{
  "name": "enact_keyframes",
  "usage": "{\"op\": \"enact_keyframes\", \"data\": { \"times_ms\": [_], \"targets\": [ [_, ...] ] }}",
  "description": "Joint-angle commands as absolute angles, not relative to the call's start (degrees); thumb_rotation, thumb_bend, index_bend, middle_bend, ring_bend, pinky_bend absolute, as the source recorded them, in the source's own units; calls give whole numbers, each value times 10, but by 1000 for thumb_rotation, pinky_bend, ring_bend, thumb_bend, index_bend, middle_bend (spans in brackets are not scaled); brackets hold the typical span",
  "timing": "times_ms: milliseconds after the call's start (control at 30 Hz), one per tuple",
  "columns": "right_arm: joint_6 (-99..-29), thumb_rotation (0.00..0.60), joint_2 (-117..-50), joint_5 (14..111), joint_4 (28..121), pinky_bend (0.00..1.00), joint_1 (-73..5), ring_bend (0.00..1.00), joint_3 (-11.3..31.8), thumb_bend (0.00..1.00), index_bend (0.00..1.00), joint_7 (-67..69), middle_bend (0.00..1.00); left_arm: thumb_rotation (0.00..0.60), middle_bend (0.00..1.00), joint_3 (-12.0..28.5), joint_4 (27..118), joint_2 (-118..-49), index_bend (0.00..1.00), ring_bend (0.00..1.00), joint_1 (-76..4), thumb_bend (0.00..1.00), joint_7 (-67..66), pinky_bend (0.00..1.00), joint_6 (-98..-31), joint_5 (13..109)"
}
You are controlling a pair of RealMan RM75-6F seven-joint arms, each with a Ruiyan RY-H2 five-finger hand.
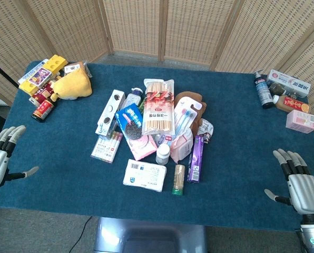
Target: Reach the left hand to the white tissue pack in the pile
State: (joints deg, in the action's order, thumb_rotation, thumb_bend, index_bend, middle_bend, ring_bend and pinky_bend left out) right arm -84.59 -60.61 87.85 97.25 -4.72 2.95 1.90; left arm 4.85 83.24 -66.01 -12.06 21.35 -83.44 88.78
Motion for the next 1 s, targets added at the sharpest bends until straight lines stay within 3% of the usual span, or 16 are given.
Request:
{"op": "enact_keyframes", "data": {
  "times_ms": [33,300,600,1000],
  "targets": [
    [-844,600,-606,878,972,0,-47,0,29,0,0,19,0,600,0,47,833,-661,0,0,-122,0,213,0,-833,888],
    [-850,600,-602,876,977,0,-46,0,33,0,0,23,0,600,0,31,852,-664,0,0,-145,0,210,0,-806,922],
    [-858,600,-591,876,981,0,-43,0,36,0,0,40,0,600,0,21,933,-672,0,0,-265,0,170,0,-660,991],
    [-860,600,-584,881,986,0,-42,0,36,0,0,54,0,600,0,46,1007,-750,0,0,-362,0,-34,0,-496,907]
  ]
}}
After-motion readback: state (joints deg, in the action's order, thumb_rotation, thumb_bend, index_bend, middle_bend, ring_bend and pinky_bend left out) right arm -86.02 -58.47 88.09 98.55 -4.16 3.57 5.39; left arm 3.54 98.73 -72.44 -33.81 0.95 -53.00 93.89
